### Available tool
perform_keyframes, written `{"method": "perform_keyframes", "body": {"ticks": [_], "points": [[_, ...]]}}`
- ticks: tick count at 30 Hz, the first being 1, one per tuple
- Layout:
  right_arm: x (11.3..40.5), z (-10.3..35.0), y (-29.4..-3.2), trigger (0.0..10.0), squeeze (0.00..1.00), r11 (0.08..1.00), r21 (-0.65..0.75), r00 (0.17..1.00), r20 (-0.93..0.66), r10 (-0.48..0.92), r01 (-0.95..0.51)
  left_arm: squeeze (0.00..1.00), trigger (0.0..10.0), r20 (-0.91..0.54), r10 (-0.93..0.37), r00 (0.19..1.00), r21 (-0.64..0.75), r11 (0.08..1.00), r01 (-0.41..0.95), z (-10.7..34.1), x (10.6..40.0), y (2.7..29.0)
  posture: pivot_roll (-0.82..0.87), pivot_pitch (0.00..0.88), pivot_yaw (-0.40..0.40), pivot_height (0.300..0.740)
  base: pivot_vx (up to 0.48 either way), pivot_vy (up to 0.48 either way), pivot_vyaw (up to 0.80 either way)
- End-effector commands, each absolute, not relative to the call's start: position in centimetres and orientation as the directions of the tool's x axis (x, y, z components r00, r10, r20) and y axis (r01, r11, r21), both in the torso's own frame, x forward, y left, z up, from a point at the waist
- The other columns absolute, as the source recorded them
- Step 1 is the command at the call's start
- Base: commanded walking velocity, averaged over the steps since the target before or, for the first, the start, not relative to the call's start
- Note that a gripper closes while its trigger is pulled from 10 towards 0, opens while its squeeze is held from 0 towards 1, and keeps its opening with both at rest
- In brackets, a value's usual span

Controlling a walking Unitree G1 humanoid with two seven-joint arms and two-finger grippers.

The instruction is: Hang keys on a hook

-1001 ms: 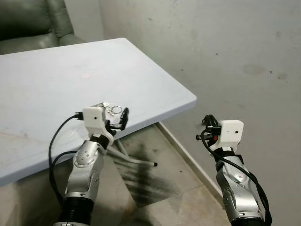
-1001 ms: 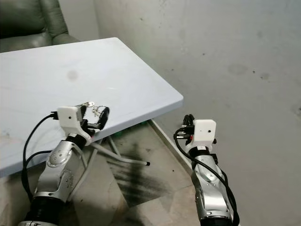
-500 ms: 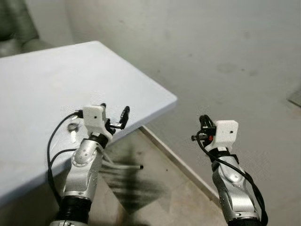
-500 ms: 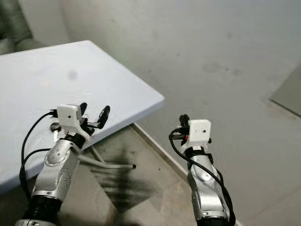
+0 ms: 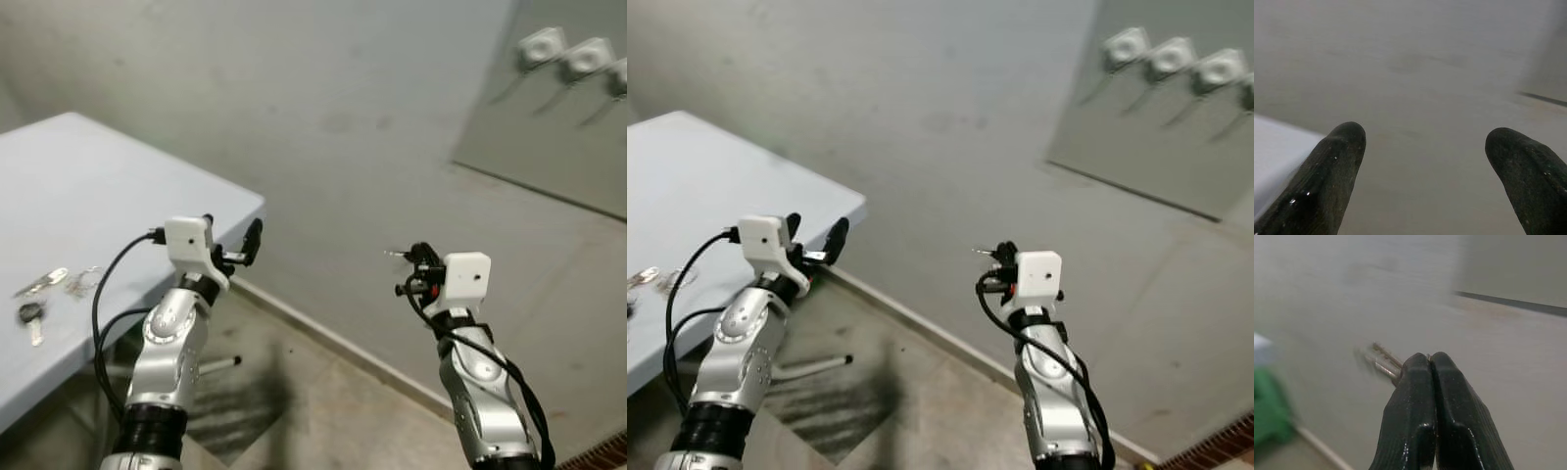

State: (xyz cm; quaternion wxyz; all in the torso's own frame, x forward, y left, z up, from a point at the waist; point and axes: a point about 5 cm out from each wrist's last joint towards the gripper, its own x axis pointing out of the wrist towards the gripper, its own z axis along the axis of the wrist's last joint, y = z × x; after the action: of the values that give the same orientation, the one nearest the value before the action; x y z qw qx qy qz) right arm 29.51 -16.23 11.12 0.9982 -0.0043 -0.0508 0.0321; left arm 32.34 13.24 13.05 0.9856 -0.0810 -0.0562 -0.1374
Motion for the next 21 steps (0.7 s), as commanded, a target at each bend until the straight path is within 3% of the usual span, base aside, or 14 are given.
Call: {"method": "perform_keyframes", "body": {"ticks": [1,21], "points": [[29.62,11.58,-15.68,10.0,0.00,0.997,-0.002,0.990,0.120,0.071,-0.072,0.00,10.0,0.131,-0.242,0.961,-0.123,0.958,0.258,13.24,32.43,14.03,-0.04,0.000,-0.018,0.740,0.000,0.000,-0.79],[29.83,11.78,-15.86,10.0,0.00,0.998,-0.007,0.991,0.118,0.066,-0.066,0.00,10.0,0.122,-0.228,0.966,-0.122,0.962,0.242,13.38,32.68,13.88,-0.04,0.000,-0.026,0.740,0.000,0.000,-0.79]]}}
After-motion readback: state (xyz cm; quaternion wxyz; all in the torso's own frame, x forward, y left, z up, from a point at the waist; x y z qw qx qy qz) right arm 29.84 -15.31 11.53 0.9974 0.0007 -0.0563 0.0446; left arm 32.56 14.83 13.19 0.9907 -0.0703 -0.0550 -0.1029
